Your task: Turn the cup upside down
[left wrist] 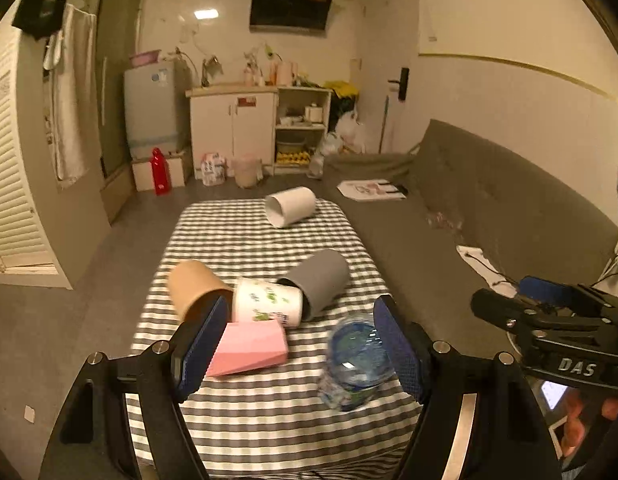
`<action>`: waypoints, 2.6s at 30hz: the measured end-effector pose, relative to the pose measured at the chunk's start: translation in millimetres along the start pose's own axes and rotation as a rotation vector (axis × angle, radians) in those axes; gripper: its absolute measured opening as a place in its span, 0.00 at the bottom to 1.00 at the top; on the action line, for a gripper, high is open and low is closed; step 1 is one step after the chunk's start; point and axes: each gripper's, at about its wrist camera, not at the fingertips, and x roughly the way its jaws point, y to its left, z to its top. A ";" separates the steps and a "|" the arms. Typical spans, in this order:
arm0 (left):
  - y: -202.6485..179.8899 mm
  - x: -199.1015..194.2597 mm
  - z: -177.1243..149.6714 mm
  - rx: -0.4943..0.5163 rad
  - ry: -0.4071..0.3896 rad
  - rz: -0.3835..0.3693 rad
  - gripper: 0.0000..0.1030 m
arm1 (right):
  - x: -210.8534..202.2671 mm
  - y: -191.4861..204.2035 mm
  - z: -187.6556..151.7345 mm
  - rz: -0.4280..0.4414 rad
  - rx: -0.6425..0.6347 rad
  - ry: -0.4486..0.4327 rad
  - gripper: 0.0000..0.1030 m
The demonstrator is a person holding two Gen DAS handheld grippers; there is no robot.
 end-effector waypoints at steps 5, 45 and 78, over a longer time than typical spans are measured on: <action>20.1 -8.1 -14.2 -0.017 -0.010 0.040 0.76 | -7.7 18.1 -13.1 0.032 -0.015 -0.033 0.84; 57.3 13.4 -85.0 -0.090 0.011 0.163 0.91 | 45.7 58.0 -78.0 -0.020 -0.116 -0.033 0.98; 64.8 13.2 -86.1 -0.106 0.032 0.185 0.92 | 48.9 58.8 -78.6 -0.033 -0.110 -0.019 1.00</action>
